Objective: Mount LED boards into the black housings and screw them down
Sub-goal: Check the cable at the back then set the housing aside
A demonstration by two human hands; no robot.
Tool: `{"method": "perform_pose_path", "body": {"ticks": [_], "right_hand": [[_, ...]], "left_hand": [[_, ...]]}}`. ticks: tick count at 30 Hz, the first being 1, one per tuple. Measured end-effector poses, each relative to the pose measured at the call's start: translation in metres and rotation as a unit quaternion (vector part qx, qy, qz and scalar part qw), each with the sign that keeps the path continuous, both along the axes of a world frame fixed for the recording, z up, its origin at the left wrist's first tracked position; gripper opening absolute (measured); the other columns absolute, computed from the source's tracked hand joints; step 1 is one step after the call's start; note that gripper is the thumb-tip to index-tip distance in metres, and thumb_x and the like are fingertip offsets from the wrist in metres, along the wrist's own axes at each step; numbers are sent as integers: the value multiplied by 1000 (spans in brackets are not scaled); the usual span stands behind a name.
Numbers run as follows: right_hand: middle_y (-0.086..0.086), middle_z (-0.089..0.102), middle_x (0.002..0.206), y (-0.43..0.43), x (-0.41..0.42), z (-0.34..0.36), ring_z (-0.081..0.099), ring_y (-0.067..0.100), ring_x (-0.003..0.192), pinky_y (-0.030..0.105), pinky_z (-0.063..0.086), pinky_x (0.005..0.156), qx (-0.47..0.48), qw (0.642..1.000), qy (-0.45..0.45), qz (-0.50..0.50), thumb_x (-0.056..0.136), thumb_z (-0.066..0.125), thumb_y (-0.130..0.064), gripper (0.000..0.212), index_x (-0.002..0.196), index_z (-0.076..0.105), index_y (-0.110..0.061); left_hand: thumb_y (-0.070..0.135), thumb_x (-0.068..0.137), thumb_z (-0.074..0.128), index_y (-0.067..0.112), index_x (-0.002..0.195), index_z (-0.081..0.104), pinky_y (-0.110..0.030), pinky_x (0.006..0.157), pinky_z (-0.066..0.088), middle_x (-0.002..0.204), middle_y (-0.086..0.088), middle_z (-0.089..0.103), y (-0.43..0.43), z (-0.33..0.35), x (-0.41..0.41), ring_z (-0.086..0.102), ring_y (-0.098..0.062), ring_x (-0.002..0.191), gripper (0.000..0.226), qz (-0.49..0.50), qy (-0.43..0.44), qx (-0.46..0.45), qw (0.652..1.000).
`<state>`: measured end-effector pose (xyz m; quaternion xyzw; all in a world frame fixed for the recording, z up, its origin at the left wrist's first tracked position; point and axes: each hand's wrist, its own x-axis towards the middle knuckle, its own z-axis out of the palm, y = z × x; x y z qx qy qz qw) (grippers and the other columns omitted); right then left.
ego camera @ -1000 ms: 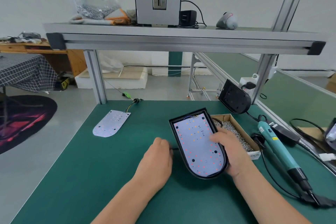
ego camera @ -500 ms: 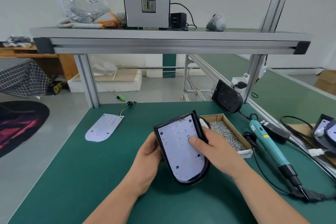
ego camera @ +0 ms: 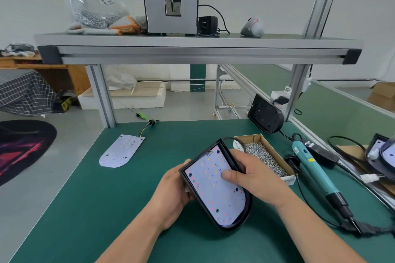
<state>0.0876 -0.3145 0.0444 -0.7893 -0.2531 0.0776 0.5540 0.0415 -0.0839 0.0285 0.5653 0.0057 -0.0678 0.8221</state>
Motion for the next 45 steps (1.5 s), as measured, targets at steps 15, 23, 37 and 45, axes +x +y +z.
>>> {"method": "perform_pose_path", "body": {"ticks": [15, 23, 37, 45], "right_hand": [[-10, 79, 115, 1, -11, 10, 74, 13, 110, 30, 58, 93, -34, 999, 28, 28, 92, 75, -50, 27, 116, 73, -41], [-5, 79, 116, -14, 0, 29, 76, 20, 108, 28, 61, 86, 184, 976, 20, -117, 88, 79, -34, 24, 112, 80, -32], [14, 78, 113, -146, 0, 94, 78, 25, 90, 34, 64, 73, 429, 852, 50, -295, 83, 70, -17, 46, 122, 69, 5], [3, 81, 107, -283, -1, 104, 78, 20, 94, 37, 64, 74, 381, 792, 1, -477, 100, 69, -18, 25, 122, 70, -6]], "left_hand": [[57, 96, 61, 8, 129, 72, -50, 102, 53, 134, -25, 69, 6, -3, 1, 68, -37, 118, 60, -67, -6, -62, 996], [47, 100, 63, 4, 135, 64, -47, 80, 51, 113, -19, 67, 3, -11, 10, 63, -29, 97, 56, 30, -20, -36, 999], [44, 94, 58, 16, 108, 80, -38, 67, 45, 97, -20, 71, 6, -28, 15, 58, -24, 73, 38, 1, -58, 38, 998], [37, 92, 59, 0, 115, 73, -37, 58, 45, 93, -26, 70, 7, -38, 25, 56, -28, 67, 46, 11, -63, 42, 997]]}}
